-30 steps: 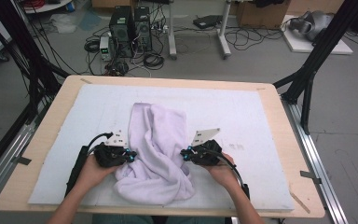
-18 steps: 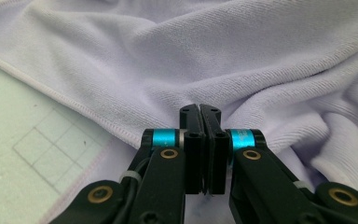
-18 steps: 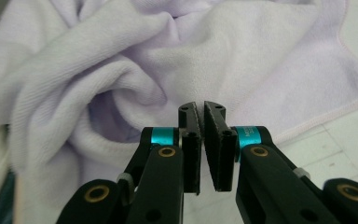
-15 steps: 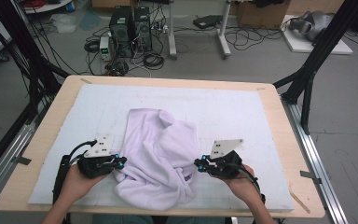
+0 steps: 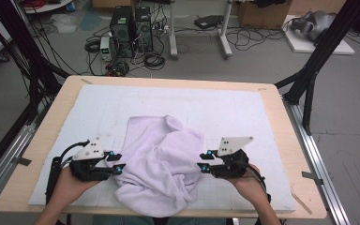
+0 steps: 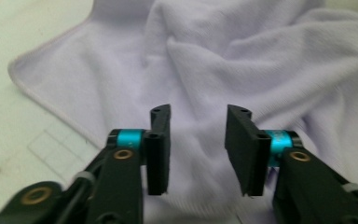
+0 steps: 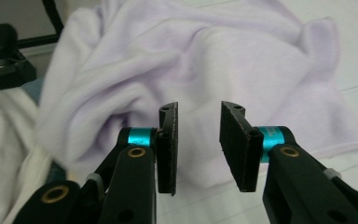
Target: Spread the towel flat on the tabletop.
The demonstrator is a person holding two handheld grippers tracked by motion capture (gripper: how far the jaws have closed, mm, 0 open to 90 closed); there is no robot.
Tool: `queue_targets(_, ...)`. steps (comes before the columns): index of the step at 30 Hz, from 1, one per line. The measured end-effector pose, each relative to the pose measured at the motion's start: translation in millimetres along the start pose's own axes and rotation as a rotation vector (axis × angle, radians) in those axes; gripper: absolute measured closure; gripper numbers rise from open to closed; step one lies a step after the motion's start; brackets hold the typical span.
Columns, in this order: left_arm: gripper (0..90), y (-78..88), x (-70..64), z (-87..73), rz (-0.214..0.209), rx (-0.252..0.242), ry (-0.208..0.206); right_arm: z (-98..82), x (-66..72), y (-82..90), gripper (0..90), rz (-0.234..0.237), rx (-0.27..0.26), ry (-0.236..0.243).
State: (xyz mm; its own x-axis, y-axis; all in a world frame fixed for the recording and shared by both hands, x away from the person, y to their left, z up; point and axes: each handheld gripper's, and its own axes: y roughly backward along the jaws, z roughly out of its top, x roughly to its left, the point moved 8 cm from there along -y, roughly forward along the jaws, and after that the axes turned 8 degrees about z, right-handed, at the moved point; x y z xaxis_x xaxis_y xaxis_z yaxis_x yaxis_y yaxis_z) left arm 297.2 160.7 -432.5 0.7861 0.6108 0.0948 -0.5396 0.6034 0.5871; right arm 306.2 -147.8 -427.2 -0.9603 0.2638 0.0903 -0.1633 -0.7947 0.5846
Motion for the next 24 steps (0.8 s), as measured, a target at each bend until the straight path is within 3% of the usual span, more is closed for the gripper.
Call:
queue_targets(2,54.4,-12.0,5.6,4.0,-0.008,-0.004,0.014,1.4,-12.8,-6.2,59.6,0.002,-0.007,-0.035)
queue_targets(4,49.4,-31.4,10.5,4.2,-0.023,0.023,0.039,1.3,-16.3,-16.3,54.3,0.062,-0.021,-0.092)
queue_targets(5,48.3,-31.4,10.5,4.2,-0.023,0.023,0.039,1.3,-16.3,-16.3,54.3,0.062,-0.021,-0.092)
queue_targets(6,47.7,-37.1,10.5,2.2,-0.029,0.041,0.040,-1.7,-10.9,-28.4,50.6,0.093,0.009,-0.098)
queue_targets(7,47.7,-47.3,8.7,-4.6,-0.043,0.092,0.031,-4.0,-6.6,-34.2,49.8,0.106,0.025,-0.089)
queue_targets(8,47.8,-47.3,8.7,-4.6,-0.043,0.092,0.031,-7.0,-2.7,-39.6,49.8,0.119,0.039,-0.087)
queue_targets(10,51.9,-56.3,4.9,-16.5,-0.073,0.141,0.023,-16.0,1.3,-49.4,51.6,0.121,0.083,-0.095)
queue_targets(12,55.0,-57.3,4.1,-20.9,-0.080,0.152,0.030,-21.6,1.5,-53.5,55.0,0.114,0.112,-0.089)
queue_targets(14,66.4,-56.6,2.6,-29.7,-0.098,0.169,0.059,-33.3,3.9,-61.0,68.5,0.120,0.136,-0.104)
queue_targets(15,70.2,-56.6,2.6,-29.7,-0.098,0.169,0.059,-33.3,3.9,-61.0,68.5,0.120,0.136,-0.104)
queue_targets(16,70.2,-54.8,1.9,-29.2,-0.093,0.163,0.054,-34.6,4.2,-61.3,73.0,0.127,0.130,-0.097)
queue_targets(19,85.2,-50.3,-0.7,-27.8,-0.069,0.154,0.017,-32.9,8.8,-58.4,83.4,0.133,0.127,-0.054)
queue_targets(24,86.1,-35.5,-9.6,-23.9,-0.068,0.116,0.009,-29.8,14.5,-49.8,84.2,0.135,0.115,-0.037)
